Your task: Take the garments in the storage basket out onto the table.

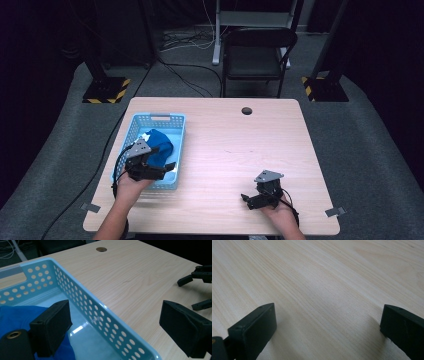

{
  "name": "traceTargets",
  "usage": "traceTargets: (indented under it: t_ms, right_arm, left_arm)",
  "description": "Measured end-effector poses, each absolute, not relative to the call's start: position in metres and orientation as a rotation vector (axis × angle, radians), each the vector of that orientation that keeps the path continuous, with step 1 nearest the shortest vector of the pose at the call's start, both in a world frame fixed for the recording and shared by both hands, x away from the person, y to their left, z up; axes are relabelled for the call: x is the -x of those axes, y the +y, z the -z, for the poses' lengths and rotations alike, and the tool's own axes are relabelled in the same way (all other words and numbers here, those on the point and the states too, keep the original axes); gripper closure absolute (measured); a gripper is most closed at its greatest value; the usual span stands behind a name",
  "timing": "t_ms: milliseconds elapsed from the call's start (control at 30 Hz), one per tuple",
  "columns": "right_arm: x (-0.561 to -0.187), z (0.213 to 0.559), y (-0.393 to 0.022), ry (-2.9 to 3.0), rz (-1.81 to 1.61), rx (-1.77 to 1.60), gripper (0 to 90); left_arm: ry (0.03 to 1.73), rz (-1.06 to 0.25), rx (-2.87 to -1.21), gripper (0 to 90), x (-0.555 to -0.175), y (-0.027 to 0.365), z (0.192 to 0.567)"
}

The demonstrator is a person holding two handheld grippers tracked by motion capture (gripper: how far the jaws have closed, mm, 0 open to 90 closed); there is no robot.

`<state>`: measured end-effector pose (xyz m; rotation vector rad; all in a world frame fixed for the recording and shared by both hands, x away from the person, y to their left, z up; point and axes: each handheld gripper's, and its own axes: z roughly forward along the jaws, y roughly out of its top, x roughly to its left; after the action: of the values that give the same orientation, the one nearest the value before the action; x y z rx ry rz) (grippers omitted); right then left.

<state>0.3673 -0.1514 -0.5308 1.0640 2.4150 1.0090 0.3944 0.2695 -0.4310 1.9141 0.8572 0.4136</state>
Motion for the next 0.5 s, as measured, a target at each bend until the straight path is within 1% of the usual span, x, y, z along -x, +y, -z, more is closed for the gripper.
traceTargets:
  t_ms: [500]
  right_arm:
    - [-0.367,0.531,-0.151,2.415,-1.009,-1.064,0.0]
  left_arm:
    - [0.923,-0.428,-1.914,9.6,-0.4,0.283,0.432]
